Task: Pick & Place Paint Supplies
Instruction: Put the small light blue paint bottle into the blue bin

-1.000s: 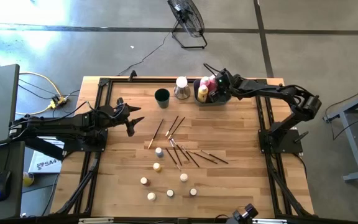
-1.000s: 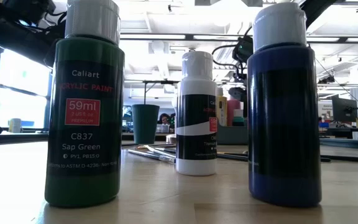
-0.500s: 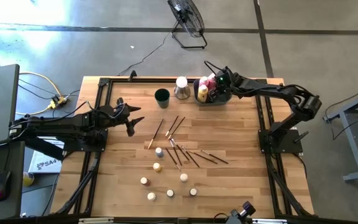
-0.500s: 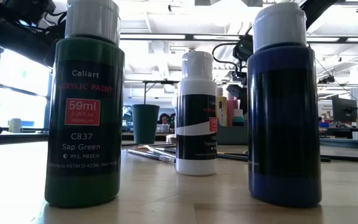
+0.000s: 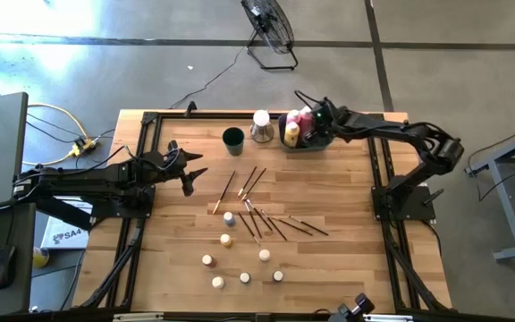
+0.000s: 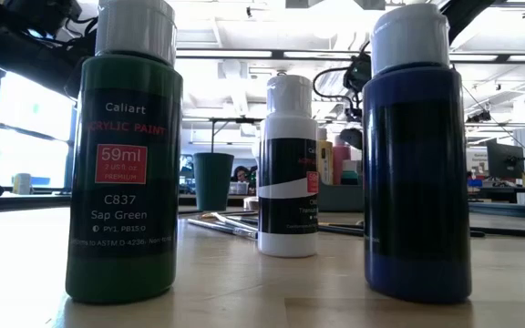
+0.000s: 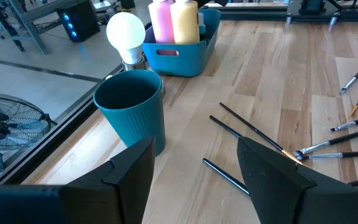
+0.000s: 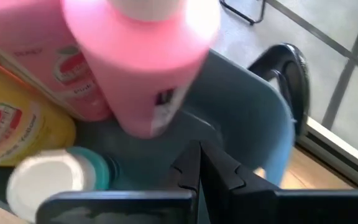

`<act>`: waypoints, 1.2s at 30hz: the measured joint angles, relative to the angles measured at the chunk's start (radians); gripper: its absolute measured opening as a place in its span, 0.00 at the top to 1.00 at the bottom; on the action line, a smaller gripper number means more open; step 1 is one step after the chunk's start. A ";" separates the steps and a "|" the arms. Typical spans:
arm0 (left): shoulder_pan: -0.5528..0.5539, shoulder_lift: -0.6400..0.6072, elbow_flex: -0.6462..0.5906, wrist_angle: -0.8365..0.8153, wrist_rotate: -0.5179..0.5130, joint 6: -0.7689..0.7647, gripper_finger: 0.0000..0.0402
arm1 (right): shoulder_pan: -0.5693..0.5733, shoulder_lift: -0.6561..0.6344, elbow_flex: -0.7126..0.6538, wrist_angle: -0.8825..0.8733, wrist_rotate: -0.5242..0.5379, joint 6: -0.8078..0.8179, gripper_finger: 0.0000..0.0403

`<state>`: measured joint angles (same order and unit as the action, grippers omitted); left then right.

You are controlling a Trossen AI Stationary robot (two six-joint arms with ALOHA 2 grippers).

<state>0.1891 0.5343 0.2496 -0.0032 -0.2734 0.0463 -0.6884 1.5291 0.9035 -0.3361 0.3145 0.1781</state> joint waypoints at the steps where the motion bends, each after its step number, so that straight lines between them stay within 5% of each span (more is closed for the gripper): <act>1: 0.000 0.000 0.000 0.000 0.000 0.000 0.44 | 0.003 -0.009 0.000 -0.010 -0.001 0.002 0.99; 21: 0.000 0.000 0.000 0.000 0.000 0.000 0.44 | 0.253 -0.424 0.000 -0.160 -0.013 0.083 0.99; 28: 0.000 0.000 0.000 0.000 0.010 0.000 0.44 | 0.426 -0.463 0.000 -0.155 -0.153 0.043 0.99; 36: 0.000 0.000 0.000 0.000 0.033 0.000 0.44 | 0.625 -0.451 -0.154 0.177 -0.157 -0.044 0.99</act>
<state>0.1890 0.5346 0.2495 -0.0032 -0.2401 0.0466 -0.0638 1.0785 0.7495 -0.1587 0.1571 0.1339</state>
